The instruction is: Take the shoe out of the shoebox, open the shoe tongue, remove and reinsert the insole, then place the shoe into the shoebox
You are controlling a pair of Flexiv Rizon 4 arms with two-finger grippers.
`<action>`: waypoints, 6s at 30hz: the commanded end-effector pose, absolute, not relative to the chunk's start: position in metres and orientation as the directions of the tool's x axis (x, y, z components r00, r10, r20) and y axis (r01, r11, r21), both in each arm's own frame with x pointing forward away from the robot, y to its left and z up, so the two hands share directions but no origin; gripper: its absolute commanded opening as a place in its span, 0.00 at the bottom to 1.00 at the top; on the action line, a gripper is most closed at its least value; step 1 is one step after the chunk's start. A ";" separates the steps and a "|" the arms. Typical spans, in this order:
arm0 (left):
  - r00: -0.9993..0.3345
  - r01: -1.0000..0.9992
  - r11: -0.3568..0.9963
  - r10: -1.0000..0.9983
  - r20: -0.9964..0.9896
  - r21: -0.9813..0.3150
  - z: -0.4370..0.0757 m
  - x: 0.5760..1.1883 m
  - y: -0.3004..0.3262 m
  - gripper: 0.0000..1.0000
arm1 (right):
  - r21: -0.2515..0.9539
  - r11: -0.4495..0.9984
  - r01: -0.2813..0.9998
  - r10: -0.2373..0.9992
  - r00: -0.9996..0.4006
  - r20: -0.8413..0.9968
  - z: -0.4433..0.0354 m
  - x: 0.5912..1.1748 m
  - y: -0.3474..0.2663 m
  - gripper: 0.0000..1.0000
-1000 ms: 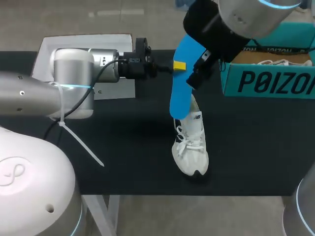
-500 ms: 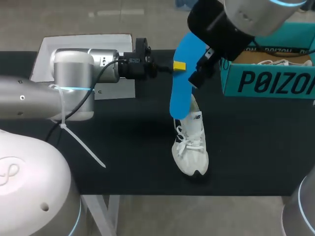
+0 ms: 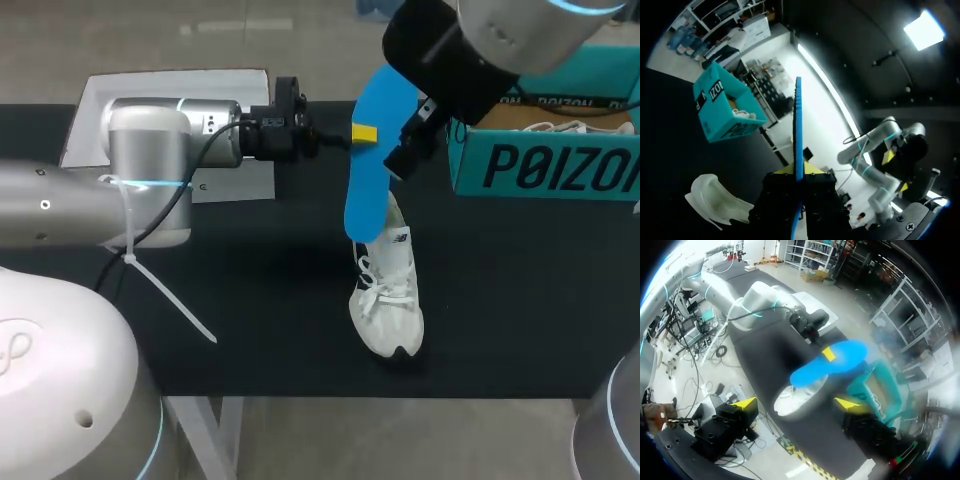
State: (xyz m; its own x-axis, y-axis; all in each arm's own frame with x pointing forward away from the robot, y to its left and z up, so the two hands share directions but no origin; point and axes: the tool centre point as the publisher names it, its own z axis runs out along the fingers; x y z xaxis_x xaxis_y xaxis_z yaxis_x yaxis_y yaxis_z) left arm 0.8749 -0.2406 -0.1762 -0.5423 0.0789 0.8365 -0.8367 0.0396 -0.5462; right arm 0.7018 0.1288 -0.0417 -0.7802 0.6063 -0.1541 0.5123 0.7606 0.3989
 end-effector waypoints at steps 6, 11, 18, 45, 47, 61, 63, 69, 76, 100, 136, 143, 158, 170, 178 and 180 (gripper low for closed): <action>-0.862 -0.503 -0.009 0.083 0.500 -0.864 -0.192 0.842 -0.233 0.00 | 0.396 0.761 0.514 0.606 -0.781 -0.153 -0.042 0.703 0.130 1.00; -0.938 -0.334 -0.039 0.109 0.328 -0.942 -0.210 0.824 -0.225 0.00 | 0.396 0.761 0.514 0.606 -0.781 -0.153 -0.042 0.703 0.130 1.00; -0.967 -0.222 -0.019 0.129 0.218 -0.975 -0.207 0.814 -0.227 0.00 | 0.396 0.761 0.514 0.606 -0.781 -0.153 -0.042 0.703 0.130 1.00; -0.993 -0.109 -0.030 0.052 0.107 -0.994 -0.170 0.834 -0.223 0.00 | 0.396 0.761 0.514 0.606 -0.781 -0.153 -0.042 0.703 0.130 1.00; -0.993 -0.109 -0.030 0.052 0.107 -0.994 -0.170 0.834 -0.223 0.00 | 0.396 0.761 0.514 0.606 -0.781 -0.153 -0.042 0.703 0.130 1.00; -1.000 0.000 -0.077 0.021 -0.002 -0.997 -0.163 0.836 -0.221 0.00 | 0.396 0.761 0.514 0.606 -0.781 -0.153 -0.042 0.703 0.130 1.00; -0.981 0.196 -0.072 -0.018 -0.195 -0.978 -0.156 0.835 -0.217 0.00 | 0.396 0.761 0.514 0.606 -0.781 -0.153 -0.042 0.703 0.130 1.00; -0.861 0.504 -0.126 -0.002 -0.508 -0.854 -0.155 0.817 -0.216 0.00 | 0.396 0.761 0.514 0.606 -0.781 -0.153 -0.042 0.703 0.130 1.00; -0.719 0.665 -0.201 0.088 -0.689 -0.719 -0.155 0.799 -0.217 0.00 | 0.396 0.761 0.514 0.606 -0.781 -0.153 -0.042 0.703 0.130 1.00; -0.646 0.731 -0.118 0.199 -0.737 -0.672 -0.128 0.803 -0.212 0.00 | 0.396 0.761 0.514 0.606 -0.781 -0.153 -0.042 0.703 0.130 1.00; 0.022 0.992 -0.129 0.122 -0.992 0.006 -0.113 0.778 -0.209 0.00 | 0.396 0.761 0.514 0.606 -0.781 -0.153 -0.042 0.703 0.130 1.00; 0.115 0.986 -0.131 0.076 -0.990 0.104 -0.129 0.775 -0.213 0.00 | 0.396 0.761 0.514 0.606 -0.781 -0.153 -0.042 0.703 0.130 1.00; 0.171 0.966 -0.204 0.045 -0.984 0.158 -0.145 0.802 -0.232 0.00 | 0.396 0.761 0.514 0.606 -0.781 -0.153 -0.042 0.703 0.130 1.00; 0.189 0.966 -0.190 0.045 -0.981 0.177 -0.153 0.836 -0.232 0.00 | 0.396 0.761 0.514 0.606 -0.781 -0.153 -0.042 0.703 0.130 1.00; 0.147 0.974 -0.183 0.072 -0.986 0.132 -0.151 0.840 -0.235 0.00 | 0.396 0.761 0.514 0.606 -0.781 -0.153 -0.042 0.703 0.130 1.00; 0.147 0.974 -0.183 0.072 -0.986 0.132 -0.151 0.840 -0.235 0.00 | 0.396 0.761 0.514 0.606 -0.781 -0.153 -0.042 0.703 0.130 1.00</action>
